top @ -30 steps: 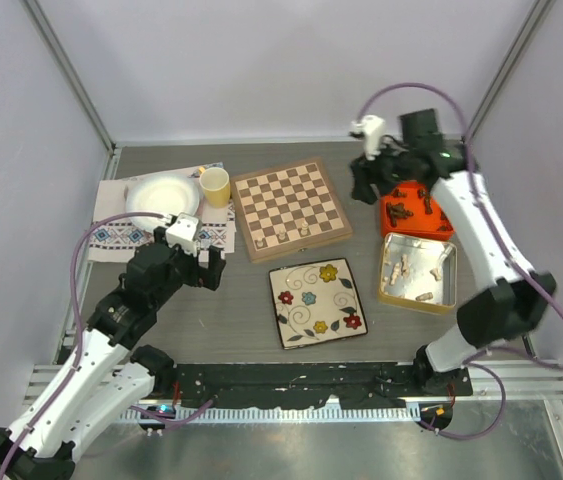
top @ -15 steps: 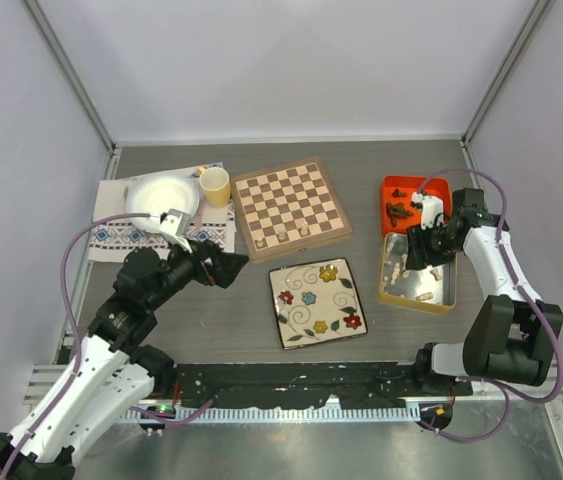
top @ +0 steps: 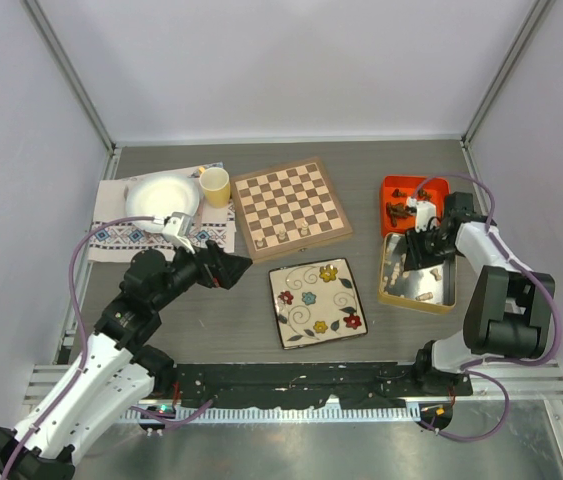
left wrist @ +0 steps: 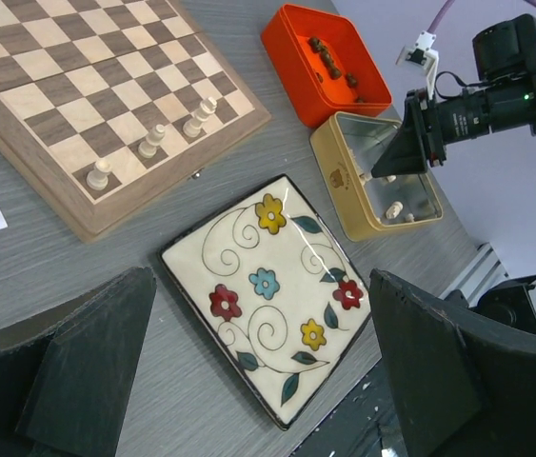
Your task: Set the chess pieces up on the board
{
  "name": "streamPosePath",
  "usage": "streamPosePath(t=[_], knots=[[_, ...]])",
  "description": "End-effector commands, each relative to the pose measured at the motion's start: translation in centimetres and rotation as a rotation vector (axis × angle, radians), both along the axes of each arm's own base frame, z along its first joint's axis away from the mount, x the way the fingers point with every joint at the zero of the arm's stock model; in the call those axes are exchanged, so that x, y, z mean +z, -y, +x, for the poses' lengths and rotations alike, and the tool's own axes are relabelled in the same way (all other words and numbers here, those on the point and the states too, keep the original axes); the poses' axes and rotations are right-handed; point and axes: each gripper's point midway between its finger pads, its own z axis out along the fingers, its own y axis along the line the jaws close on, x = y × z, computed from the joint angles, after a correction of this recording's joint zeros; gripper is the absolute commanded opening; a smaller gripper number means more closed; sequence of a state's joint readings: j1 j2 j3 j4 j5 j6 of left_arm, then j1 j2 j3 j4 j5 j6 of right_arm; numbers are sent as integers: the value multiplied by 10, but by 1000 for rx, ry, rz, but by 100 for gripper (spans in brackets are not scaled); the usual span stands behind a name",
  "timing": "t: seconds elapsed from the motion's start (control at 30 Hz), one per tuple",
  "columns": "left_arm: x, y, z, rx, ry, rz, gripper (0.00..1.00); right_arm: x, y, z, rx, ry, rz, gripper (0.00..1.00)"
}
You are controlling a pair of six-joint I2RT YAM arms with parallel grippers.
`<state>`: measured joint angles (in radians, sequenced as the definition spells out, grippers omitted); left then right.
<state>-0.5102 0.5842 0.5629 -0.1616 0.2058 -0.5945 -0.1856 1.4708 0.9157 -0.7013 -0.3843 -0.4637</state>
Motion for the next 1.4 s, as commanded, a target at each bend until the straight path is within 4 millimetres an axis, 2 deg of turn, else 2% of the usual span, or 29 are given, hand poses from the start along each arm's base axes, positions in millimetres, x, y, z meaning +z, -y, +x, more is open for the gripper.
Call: streamPosePath(t=[0.0,0.4,0.7,0.9,1.17,1.37], knots=[[17,5,4,-9,50,-53,100,-3,0,7,2,24,-25,33],[12,5,4,-4,37,-61,99,-15,-3,5,13,-18,-52,26],[12,4,3,-3,39,-62,100,-14,0,4,14,-21,-72,11],[12,3,3,-2,38,-58,100,5,13,7,6,44,-140,8],[12,6,5,-7,39,-52,99,33,24,-5,40,64,-136,8],[11,8,5,-21,33,-50,100,55,24,4,46,111,-125,8]])
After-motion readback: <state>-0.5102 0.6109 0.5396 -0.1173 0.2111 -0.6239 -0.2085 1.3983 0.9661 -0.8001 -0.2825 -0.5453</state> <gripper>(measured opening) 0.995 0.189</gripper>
